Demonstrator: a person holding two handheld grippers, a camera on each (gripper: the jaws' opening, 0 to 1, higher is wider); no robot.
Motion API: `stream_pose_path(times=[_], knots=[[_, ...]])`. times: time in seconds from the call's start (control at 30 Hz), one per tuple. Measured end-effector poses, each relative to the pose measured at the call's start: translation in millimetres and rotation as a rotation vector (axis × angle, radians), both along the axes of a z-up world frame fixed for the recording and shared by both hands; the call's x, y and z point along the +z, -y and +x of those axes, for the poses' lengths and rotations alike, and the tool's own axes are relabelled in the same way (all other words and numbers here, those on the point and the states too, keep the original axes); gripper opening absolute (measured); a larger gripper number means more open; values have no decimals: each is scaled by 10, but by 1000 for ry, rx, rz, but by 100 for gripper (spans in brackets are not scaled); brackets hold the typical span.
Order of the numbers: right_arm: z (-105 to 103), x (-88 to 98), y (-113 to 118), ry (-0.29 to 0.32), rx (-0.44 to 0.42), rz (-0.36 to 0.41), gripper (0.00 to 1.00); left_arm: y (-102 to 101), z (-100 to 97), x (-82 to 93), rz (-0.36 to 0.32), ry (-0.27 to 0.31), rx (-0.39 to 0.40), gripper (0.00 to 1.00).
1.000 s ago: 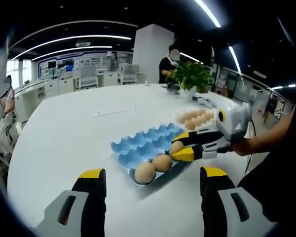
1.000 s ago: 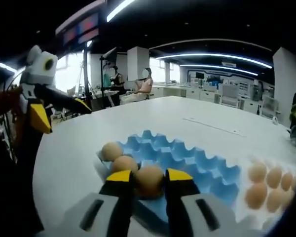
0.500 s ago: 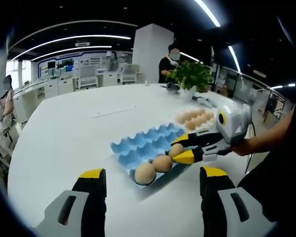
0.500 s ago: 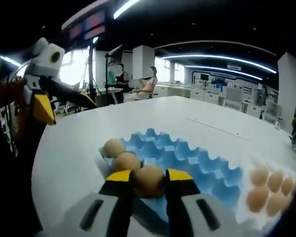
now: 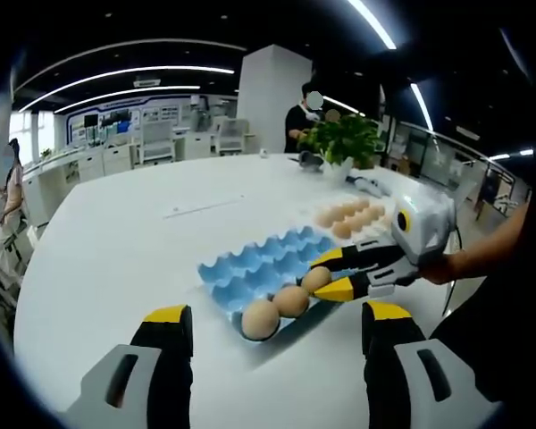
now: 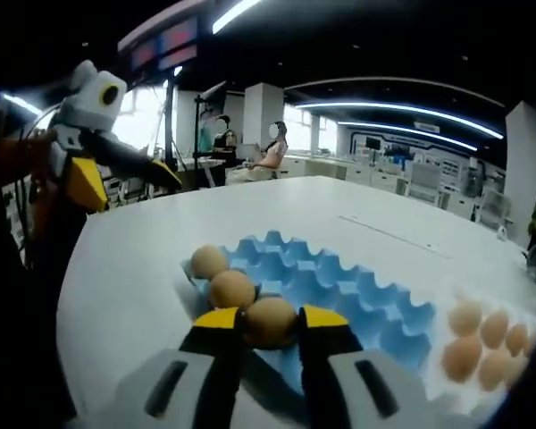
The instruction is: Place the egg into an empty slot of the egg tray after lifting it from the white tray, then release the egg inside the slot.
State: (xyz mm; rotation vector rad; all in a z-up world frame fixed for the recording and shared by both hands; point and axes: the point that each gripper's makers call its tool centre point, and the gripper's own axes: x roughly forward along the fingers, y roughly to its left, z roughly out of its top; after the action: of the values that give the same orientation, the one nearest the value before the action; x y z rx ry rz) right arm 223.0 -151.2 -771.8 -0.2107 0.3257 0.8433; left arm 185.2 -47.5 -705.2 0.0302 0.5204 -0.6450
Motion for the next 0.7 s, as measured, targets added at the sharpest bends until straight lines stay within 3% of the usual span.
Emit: stream_pose_path(times=[0.3, 0.43, 0.5, 0.7], knots=[[-38, 6, 302, -9, -80, 7, 24, 21, -3, 10, -4, 3, -4, 78], [41, 147, 657, 32, -218, 32, 23, 18, -5, 6, -4, 2, -4, 78], [111, 242, 963, 62, -325, 47, 23, 18, -5, -1, -2, 1, -4, 78], [184, 203, 1739, 36, -561, 51, 23, 41, -7, -5, -3, 0, -11, 78]])
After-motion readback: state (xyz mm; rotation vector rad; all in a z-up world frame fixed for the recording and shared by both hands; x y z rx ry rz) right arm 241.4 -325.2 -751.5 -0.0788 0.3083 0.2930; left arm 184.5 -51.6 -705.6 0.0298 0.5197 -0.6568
